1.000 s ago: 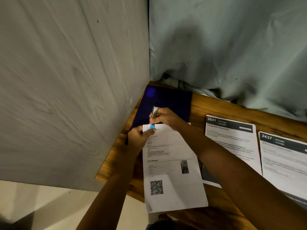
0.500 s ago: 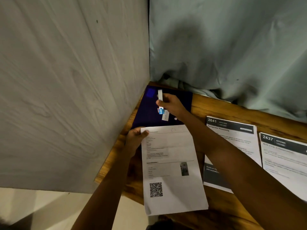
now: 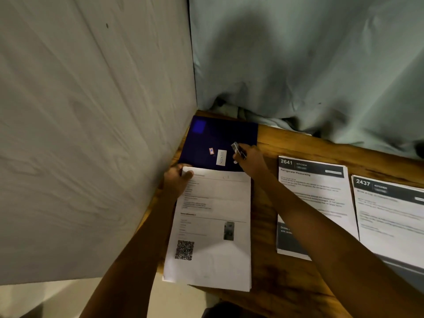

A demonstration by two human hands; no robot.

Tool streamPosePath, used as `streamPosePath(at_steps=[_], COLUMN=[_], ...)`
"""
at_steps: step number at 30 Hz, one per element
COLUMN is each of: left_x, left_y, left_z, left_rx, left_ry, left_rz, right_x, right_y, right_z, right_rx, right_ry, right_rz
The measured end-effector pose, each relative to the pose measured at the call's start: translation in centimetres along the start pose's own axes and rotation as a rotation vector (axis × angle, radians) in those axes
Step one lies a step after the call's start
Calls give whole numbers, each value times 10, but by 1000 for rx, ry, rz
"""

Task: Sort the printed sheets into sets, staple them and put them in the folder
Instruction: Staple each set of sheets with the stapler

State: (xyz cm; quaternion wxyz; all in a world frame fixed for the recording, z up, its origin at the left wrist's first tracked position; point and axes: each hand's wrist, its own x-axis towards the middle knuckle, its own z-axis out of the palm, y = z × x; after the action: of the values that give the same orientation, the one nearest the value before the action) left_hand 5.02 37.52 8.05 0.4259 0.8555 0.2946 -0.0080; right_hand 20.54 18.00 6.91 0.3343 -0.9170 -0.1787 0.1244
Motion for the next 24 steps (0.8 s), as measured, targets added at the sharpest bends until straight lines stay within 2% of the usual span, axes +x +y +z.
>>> streamPosePath(at_steps=[3,5,7,10,14,24], left_x=[-10,-16,-23,-39,-61,-78], left_y=[3,7,9,11,18,25], left_z=[5,12,23,44,73,99], left_rx=[-76,-54,-18,43,110,137], left_ry=[113,202,254,198,80,8], left_rz=[60,53,131,256,315,327], right_x=[-18,-33,-49,-73,-96,-113], right_y=[-5,-1,5,17,28,35], right_z=[-14,-21,-23,-20,-15,-8], right_rx=[47,8,-66,-175,-276,-302], right_ry=[62,108,145,146,160,137], right_rz=[54,118,165,212,282,287])
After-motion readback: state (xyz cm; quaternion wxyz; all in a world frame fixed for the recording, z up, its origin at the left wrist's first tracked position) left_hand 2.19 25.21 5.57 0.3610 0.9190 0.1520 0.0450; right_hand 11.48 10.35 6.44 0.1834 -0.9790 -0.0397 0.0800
